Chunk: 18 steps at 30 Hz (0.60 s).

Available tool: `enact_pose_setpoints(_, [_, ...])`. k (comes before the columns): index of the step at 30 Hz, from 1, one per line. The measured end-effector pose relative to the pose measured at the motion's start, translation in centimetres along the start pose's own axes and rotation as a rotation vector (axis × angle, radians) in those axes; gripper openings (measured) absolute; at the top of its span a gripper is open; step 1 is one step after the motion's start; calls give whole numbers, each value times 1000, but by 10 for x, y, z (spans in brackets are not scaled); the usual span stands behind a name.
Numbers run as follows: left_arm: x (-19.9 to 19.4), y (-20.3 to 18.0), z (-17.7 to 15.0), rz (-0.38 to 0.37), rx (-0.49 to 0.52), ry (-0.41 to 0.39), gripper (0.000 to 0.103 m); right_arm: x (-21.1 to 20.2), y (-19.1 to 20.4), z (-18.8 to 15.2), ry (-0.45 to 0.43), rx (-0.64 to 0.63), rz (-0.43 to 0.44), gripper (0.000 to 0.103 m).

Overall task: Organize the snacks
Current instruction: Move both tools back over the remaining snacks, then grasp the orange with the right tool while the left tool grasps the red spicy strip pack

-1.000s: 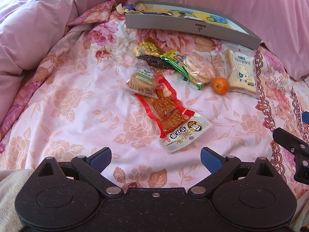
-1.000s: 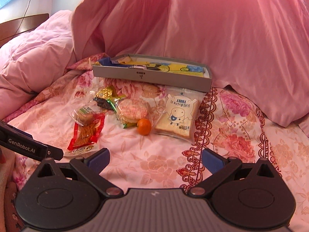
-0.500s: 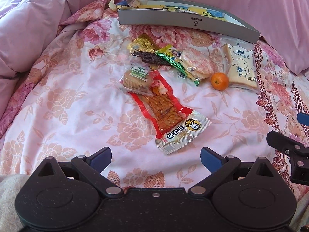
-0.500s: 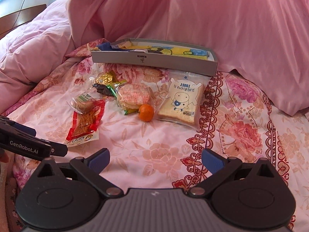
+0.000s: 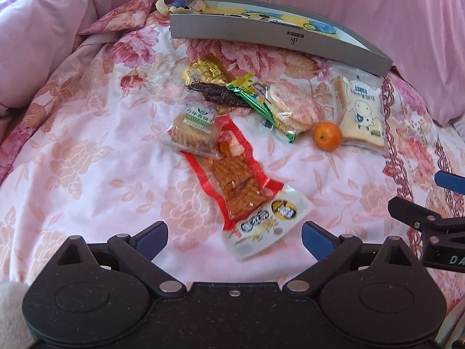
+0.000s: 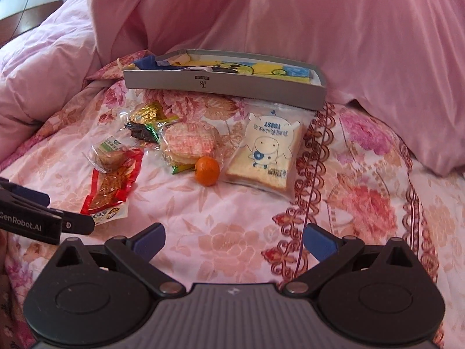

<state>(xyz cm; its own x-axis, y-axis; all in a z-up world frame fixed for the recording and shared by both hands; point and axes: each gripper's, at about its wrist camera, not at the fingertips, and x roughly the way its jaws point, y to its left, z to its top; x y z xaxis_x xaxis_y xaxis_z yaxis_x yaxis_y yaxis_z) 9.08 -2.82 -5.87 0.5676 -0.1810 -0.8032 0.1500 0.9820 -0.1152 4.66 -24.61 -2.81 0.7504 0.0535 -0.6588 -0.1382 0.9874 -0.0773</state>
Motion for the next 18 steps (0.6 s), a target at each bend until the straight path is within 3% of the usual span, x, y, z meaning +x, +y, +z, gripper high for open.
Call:
enact_pose_setpoints(9, [21, 16, 23, -21, -114, -34, 98, 33, 16, 8, -74, -267, -5, 103])
enact_pose_setpoints(18, [48, 18, 38, -4, -133, -1, 97, 64, 13, 25, -172, -276, 69, 103])
